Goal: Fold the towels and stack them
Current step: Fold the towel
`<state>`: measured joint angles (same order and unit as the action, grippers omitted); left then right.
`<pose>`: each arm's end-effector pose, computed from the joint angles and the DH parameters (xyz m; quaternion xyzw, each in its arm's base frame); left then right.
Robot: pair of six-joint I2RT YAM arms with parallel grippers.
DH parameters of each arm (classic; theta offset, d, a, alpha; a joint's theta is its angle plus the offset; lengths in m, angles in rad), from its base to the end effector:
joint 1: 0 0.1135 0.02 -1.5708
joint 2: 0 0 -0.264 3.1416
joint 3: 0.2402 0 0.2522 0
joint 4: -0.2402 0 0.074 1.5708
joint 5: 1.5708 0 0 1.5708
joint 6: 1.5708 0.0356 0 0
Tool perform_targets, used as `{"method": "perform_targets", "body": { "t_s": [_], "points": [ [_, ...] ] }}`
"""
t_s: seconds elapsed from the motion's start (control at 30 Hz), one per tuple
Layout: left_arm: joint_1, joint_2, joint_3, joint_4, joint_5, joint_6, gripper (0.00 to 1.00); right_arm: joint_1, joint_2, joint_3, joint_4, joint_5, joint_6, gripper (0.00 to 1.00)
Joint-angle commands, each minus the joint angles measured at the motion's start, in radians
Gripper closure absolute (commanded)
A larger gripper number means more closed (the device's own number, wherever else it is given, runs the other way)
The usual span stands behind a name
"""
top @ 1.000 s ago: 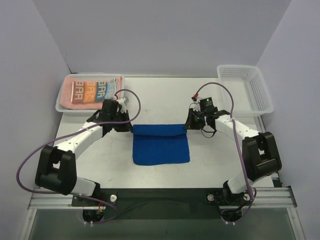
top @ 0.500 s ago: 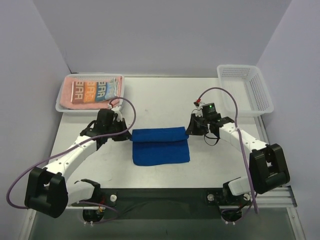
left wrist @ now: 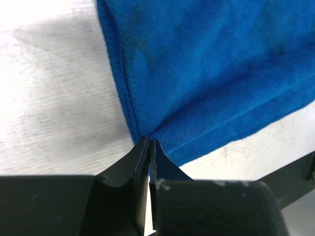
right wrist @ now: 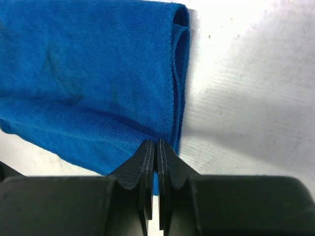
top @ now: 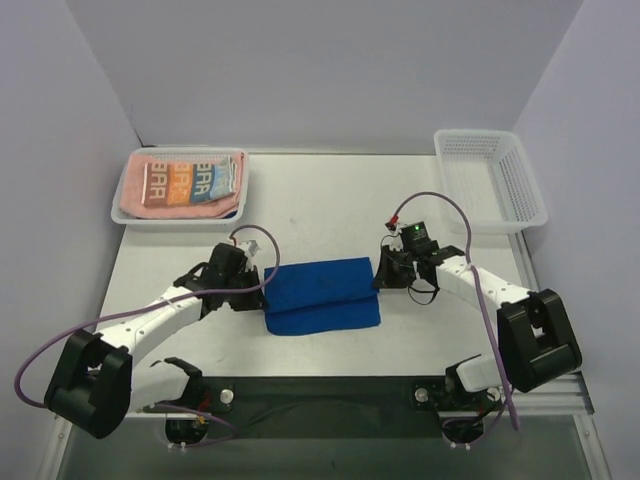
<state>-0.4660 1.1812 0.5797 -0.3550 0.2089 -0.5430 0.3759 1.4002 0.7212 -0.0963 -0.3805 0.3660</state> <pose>0.1918 -0.1047 0.1796 -0.0050 0.9485 -0.2323 0.2152 0.2555 0.1151 0.1916 -0.0777 0.9049 0.3004 0.2913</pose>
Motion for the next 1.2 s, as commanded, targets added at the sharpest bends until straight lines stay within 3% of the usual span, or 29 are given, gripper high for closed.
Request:
{"method": "perform_targets", "body": {
  "t_s": [0.0,0.23,0.57,0.83,1.17],
  "points": [
    [-0.008,0.004,-0.021,0.03,-0.054,-0.025,1.0,0.008,0.028,-0.023,-0.014,0.023,-0.007,1.0],
    [-0.01,0.014,0.018,0.028,-0.068,-0.015,1.0,0.009,0.016,-0.005,-0.011,0.026,-0.012,1.0],
    [-0.011,-0.092,0.126,-0.085,-0.086,0.0,1.0,0.018,-0.139,0.034,-0.101,0.02,0.007,1.0],
    [-0.02,-0.158,0.094,-0.13,-0.065,-0.017,1.0,0.047,-0.247,-0.017,-0.143,0.012,0.056,1.0],
    [-0.023,-0.057,-0.023,-0.061,-0.069,-0.003,1.0,0.109,-0.087,-0.112,-0.048,0.023,0.094,1.0]
  ]
}}
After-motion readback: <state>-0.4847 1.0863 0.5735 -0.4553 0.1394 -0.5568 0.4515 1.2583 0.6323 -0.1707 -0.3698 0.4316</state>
